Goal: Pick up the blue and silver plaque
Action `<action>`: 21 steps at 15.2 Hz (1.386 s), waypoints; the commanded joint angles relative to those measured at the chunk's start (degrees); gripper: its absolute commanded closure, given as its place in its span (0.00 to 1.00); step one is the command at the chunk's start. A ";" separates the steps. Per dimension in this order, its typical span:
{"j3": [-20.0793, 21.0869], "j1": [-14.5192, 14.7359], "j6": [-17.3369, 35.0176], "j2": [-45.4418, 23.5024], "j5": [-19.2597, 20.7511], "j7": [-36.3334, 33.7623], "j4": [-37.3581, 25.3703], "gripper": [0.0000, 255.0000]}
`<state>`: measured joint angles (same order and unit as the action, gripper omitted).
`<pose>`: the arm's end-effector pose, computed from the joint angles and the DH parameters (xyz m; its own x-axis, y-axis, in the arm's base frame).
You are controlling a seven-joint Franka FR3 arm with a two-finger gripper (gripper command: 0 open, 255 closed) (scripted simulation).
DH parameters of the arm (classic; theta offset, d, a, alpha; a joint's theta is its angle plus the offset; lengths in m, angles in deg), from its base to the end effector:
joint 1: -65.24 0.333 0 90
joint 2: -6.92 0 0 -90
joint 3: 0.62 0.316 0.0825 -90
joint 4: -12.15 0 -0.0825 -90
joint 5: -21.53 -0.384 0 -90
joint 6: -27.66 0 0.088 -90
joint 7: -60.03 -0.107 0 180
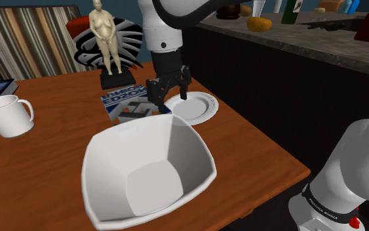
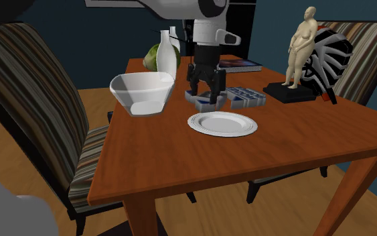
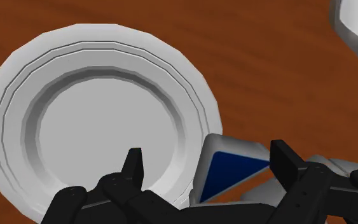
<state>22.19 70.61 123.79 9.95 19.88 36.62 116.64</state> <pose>0.4701 0.2596 0.5405 0.9929 0.0754 -0.0920 0.0786 -0.9964 0.0315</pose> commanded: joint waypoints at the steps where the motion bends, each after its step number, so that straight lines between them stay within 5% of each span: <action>1: 1.11 0.77 -0.12 -5.17 2.12 -2.46 -5.26 0.00; 9: 2.77 7.69 -5.31 -24.64 11.07 -10.35 -29.17 0.00; 18: 2.55 7.00 0.82 -24.07 10.90 -10.50 -22.48 0.00; 19: 2.54 7.01 0.90 -24.15 10.93 -10.51 -22.46 1.00; 21: 2.56 7.02 0.94 -24.10 10.91 -10.55 -22.37 1.00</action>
<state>24.73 77.62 124.73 -14.11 30.82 26.09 94.16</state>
